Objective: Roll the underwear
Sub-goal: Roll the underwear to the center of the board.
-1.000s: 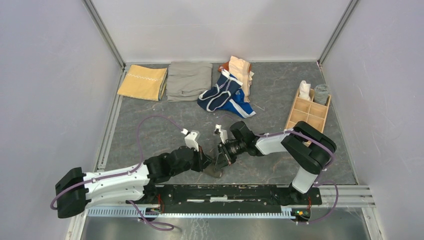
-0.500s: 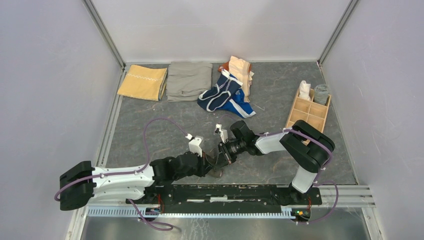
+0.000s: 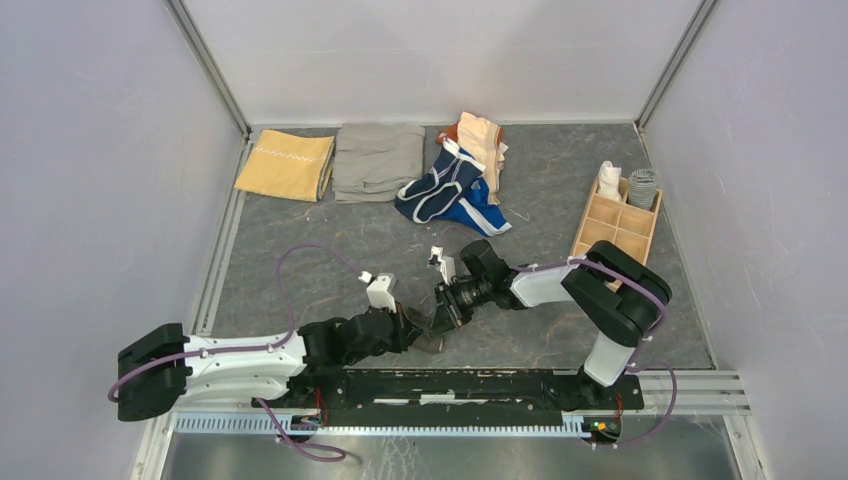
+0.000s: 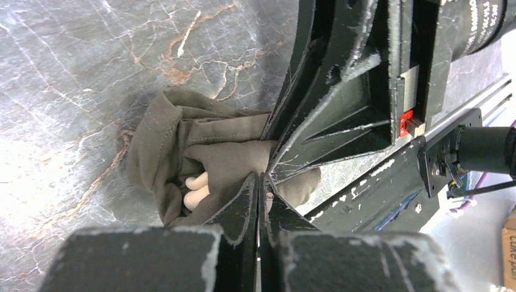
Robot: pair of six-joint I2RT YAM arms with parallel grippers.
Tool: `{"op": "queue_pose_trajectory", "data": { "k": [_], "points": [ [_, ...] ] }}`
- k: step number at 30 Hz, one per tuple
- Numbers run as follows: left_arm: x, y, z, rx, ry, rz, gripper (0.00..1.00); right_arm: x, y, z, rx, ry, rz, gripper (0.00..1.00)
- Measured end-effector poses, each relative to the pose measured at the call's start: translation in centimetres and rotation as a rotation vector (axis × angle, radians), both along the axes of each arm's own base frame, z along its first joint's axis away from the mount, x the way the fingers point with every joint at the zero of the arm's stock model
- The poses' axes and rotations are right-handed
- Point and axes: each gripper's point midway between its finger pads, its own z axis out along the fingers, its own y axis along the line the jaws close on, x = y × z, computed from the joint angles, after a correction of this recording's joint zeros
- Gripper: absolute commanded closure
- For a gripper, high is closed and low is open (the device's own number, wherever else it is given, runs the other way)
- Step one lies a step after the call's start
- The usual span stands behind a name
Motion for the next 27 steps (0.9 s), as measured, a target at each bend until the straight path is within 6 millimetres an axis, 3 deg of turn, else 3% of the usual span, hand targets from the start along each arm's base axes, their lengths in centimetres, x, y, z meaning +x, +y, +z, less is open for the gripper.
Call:
{"op": "queue_pose_trajectory", "data": {
  "k": [13, 24, 27],
  "points": [
    [1.1, 0.6, -0.9, -0.025, 0.033, 0.133, 0.98, 2.0, -0.6, 0.6, -0.047, -0.149, -0.048, 0.5],
    [2.0, 1.3, -1.3, -0.013, 0.046, 0.238, 0.98, 4.6, -2.0, 2.5, -0.083, -0.377, -0.09, 0.44],
    [2.1, 1.5, -1.4, -0.015, 0.046, 0.247, 0.98, 4.9, -2.7, 3.0, -0.082, -0.458, -0.083, 0.28]
  ]
}}
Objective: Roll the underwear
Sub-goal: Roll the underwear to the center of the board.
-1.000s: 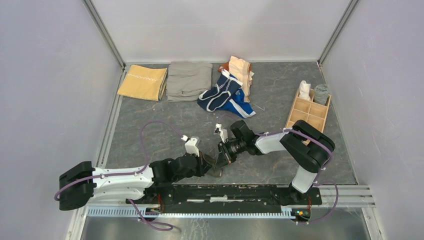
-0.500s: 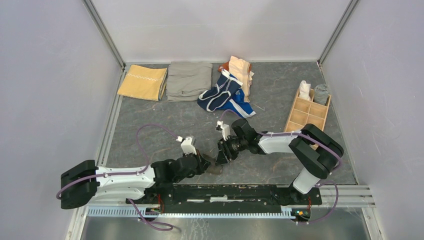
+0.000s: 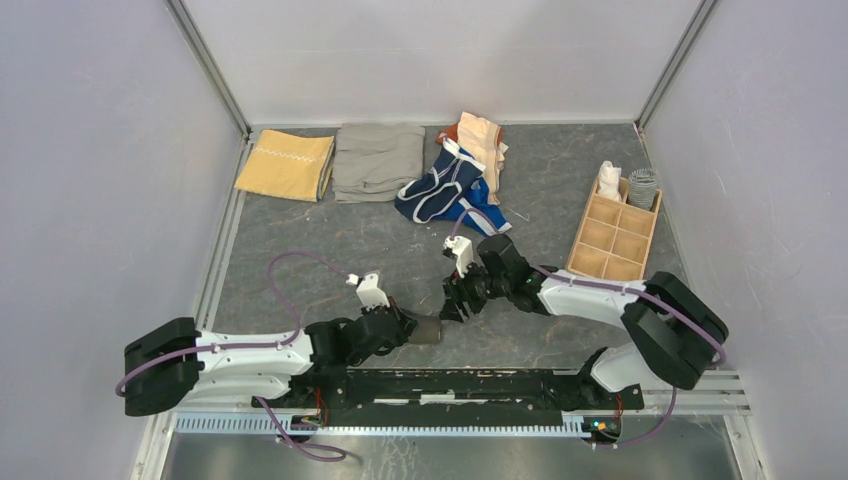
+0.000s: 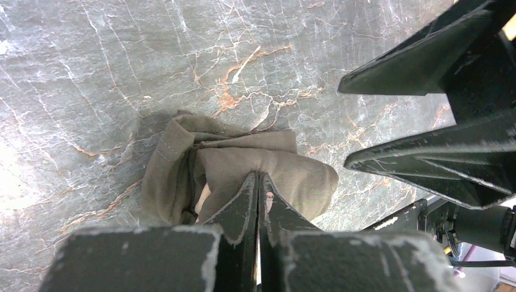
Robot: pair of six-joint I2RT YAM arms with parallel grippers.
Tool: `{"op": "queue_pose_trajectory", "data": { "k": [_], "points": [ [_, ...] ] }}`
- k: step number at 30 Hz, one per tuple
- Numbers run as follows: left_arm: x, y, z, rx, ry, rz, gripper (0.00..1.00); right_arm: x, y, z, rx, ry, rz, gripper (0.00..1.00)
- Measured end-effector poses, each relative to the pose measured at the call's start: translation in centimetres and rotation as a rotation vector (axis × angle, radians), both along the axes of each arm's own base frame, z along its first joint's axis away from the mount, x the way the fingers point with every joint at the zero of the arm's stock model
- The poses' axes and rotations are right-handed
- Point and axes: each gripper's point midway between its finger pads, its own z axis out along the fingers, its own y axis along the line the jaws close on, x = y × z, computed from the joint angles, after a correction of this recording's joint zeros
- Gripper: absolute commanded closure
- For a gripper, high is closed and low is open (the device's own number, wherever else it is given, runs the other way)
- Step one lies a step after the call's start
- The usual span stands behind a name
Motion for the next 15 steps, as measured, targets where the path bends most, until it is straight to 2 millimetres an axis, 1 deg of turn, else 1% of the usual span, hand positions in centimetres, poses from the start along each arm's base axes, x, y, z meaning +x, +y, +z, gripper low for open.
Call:
{"op": "queue_pose_trajectory", "data": {
  "k": [2, 8, 12, 15],
  "points": [
    [0.0, 0.0, -0.1, -0.005, 0.001, 0.005, 0.98, 0.0, -0.6, 0.3, 0.005, -0.053, 0.003, 0.23],
    [0.2, 0.0, -0.4, -0.015, 0.007, 0.027, 0.98, -0.2, -2.1, 1.2, 0.053, -0.227, 0.016, 0.2],
    [0.5, -0.1, -0.6, -0.021, 0.014, 0.043, 0.98, -0.5, -2.0, 2.4, 0.082, -0.399, 0.064, 0.23],
    [0.9, -0.2, -0.7, -0.025, 0.018, 0.057, 0.98, -1.7, -1.1, 3.1, 0.102, -0.524, 0.147, 0.25]
  ]
}}
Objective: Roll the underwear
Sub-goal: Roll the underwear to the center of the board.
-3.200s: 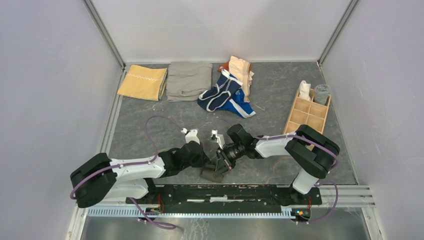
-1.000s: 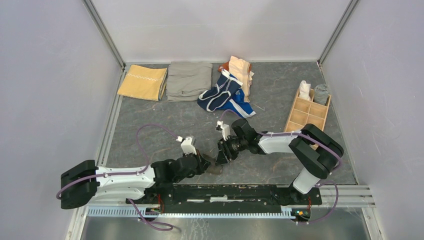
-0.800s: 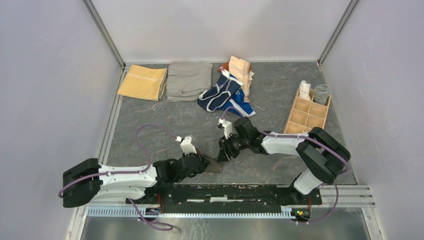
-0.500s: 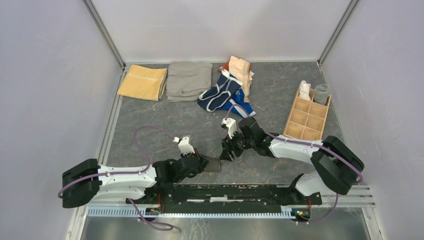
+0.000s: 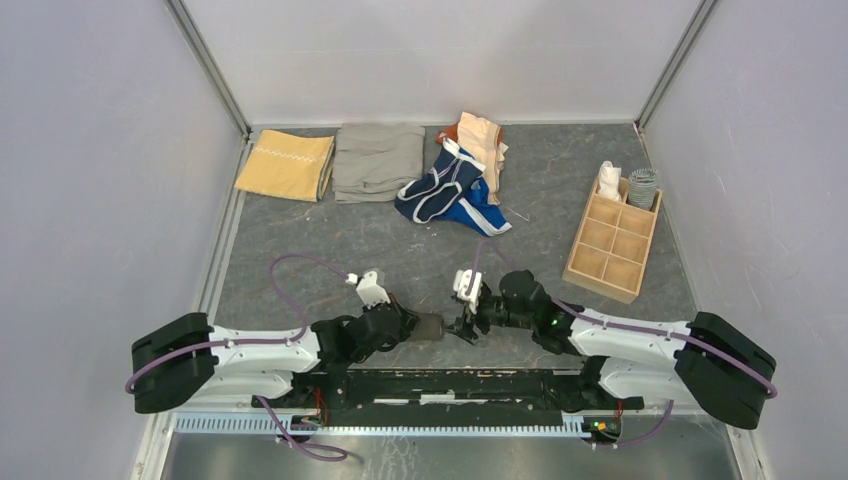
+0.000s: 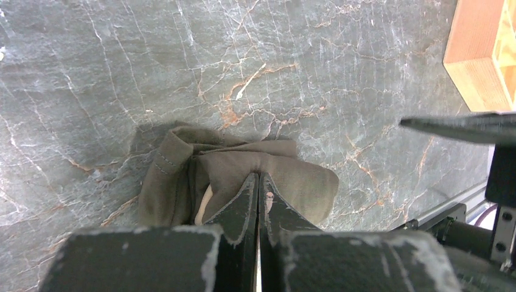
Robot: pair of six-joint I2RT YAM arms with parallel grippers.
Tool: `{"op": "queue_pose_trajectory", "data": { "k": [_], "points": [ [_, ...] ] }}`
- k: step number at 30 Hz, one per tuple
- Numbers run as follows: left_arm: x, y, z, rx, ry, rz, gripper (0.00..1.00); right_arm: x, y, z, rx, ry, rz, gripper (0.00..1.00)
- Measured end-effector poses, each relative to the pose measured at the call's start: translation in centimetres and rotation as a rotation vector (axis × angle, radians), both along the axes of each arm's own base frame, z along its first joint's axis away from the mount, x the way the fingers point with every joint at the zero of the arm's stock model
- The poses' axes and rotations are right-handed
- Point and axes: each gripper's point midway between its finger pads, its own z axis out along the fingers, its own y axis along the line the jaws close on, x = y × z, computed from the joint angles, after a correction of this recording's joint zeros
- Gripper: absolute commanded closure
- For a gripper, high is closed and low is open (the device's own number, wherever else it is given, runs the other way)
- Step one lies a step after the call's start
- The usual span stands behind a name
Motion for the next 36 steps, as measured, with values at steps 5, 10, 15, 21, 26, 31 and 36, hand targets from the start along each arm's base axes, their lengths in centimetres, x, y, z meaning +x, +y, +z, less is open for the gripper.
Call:
{"op": "queue_pose_trajectory", "data": {
  "k": [5, 10, 15, 21, 26, 31, 36],
  "points": [
    [0.6, -0.1, -0.1, -0.008, 0.016, 0.019, 0.98, -2.5, 1.3, 0.0, -0.029, -0.157, 0.13, 0.24],
    [0.9, -0.1, -0.1, -0.013, 0.023, 0.029, 0.98, -3.5, 2.0, -1.1, -0.087, -0.23, 0.208, 0.24],
    [1.2, -0.3, -0.2, -0.02, 0.028, 0.032, 0.98, -3.3, 2.9, -1.9, -0.146, -0.276, 0.244, 0.24],
    [1.4, -0.6, -0.2, -0.024, 0.028, 0.036, 0.98, -2.3, 4.5, -2.2, -0.198, -0.314, 0.269, 0.26],
    [1.5, -0.6, -0.2, -0.023, 0.028, 0.036, 0.98, -1.7, 5.4, -3.6, -0.264, -0.311, 0.295, 0.32],
    [1.5, -0.7, -0.2, -0.025, 0.03, 0.035, 0.98, -1.5, 4.6, -5.4, -0.327, -0.293, 0.287, 0.39],
    [1.6, -0.7, -0.1, -0.023, 0.025, 0.028, 0.98, -1.0, 4.6, -5.3, -0.325, -0.283, 0.238, 0.43]
  ]
}}
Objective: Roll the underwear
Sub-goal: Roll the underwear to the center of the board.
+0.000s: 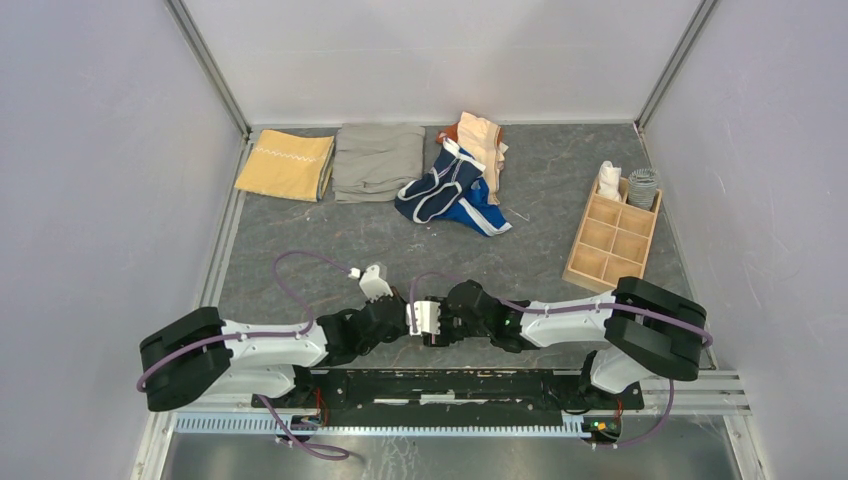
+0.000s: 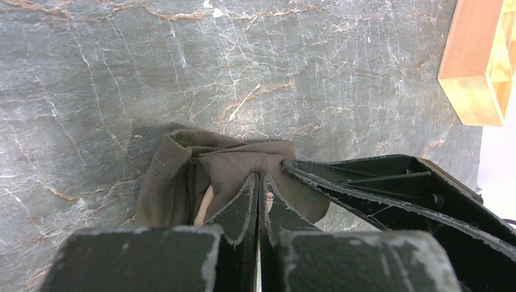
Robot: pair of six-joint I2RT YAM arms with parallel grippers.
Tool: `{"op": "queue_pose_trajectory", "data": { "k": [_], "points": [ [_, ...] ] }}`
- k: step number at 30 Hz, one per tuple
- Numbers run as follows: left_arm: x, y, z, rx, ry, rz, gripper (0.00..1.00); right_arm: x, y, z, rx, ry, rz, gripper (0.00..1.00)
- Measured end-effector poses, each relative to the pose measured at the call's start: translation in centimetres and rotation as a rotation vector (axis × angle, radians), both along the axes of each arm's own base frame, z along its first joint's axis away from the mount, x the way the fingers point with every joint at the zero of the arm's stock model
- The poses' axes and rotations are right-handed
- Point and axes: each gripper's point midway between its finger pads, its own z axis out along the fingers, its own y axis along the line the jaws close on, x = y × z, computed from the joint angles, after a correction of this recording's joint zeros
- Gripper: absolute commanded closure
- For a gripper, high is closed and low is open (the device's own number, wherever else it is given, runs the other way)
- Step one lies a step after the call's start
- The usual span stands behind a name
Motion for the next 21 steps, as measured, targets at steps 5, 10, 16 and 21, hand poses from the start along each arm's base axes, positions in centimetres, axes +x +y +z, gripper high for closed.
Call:
{"op": "queue_pose_trajectory", "data": {
  "k": [5, 10, 16, 21],
  "points": [
    [0.1, -0.3, 0.0, 0.021, -0.017, -0.028, 0.98, 0.0, -0.1, -0.1, 0.022, 0.07, -0.089, 0.47],
    [0.6, -1.0, 0.1, 0.065, -0.038, -0.059, 0.98, -0.2, -0.3, 0.0, 0.066, 0.174, -0.215, 0.47],
    [0.8, -2.3, 0.0, 0.095, -0.061, -0.127, 0.98, -1.3, -0.7, 0.2, 0.146, 0.299, -0.387, 0.45],
    [1.1, -3.4, 0.0, 0.113, -0.085, -0.179, 0.98, -1.9, -0.4, 0.2, 0.189, 0.353, -0.506, 0.45]
  ]
}}
